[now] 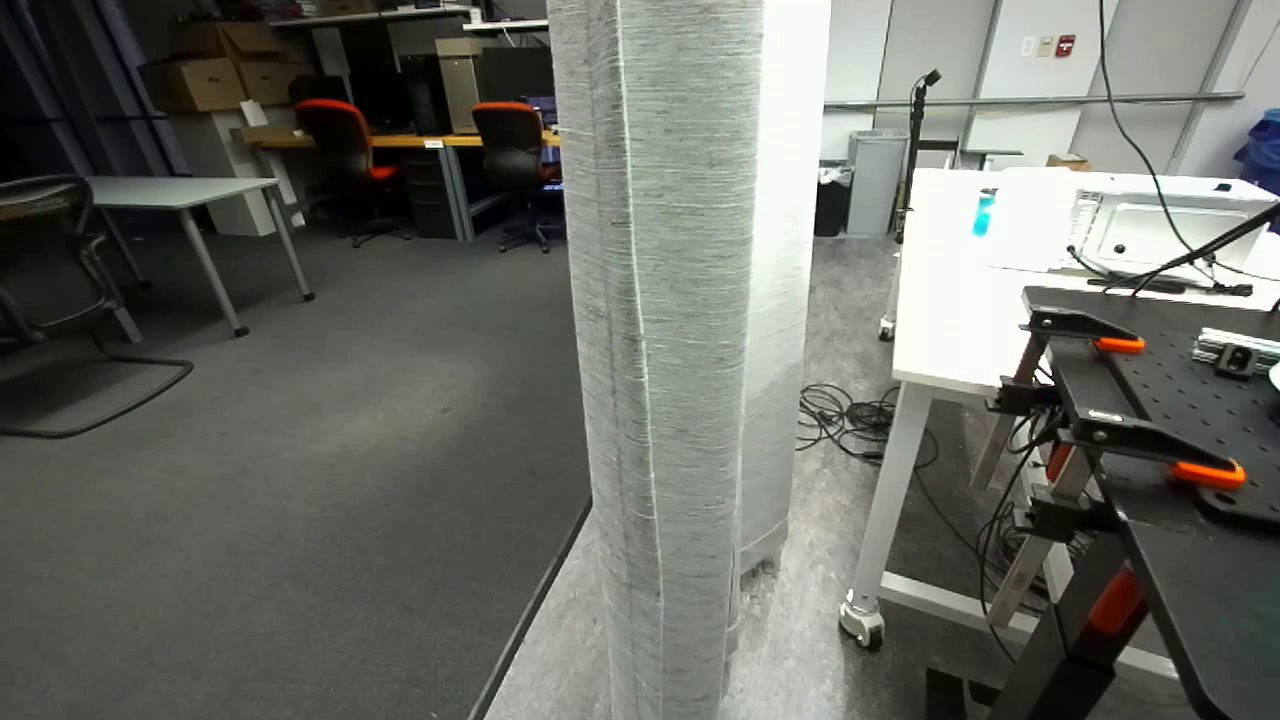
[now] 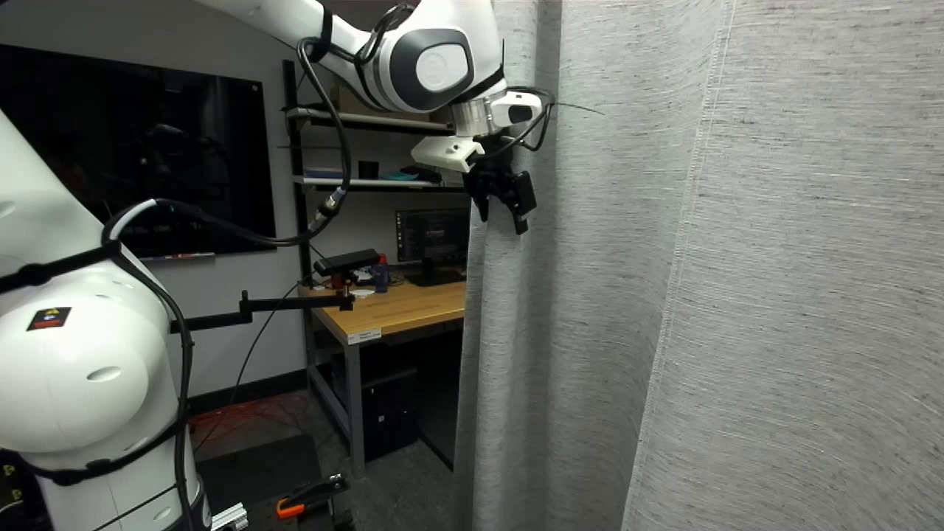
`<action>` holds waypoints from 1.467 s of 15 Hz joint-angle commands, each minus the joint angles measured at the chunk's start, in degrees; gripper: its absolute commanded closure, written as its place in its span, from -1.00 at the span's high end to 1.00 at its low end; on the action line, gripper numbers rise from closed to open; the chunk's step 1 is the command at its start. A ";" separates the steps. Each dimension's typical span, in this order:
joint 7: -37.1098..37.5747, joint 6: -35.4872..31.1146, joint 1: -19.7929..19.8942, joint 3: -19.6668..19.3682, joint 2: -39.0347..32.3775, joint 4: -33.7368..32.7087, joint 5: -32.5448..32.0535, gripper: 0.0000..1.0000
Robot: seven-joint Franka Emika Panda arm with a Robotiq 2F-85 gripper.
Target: Draw the curtain to the right
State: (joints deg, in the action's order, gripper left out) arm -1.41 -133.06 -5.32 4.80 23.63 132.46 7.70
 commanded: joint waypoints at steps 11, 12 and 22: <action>-3.24 -28.08 -1.18 0.65 -0.27 7.26 -5.45 0.45; -3.14 -29.18 -1.11 0.73 -0.31 7.73 -5.87 0.31; -2.80 -31.89 -0.57 -1.76 -0.27 8.57 -5.43 -1.00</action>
State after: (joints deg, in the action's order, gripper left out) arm -4.30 -163.49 -5.75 4.63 23.21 140.83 2.29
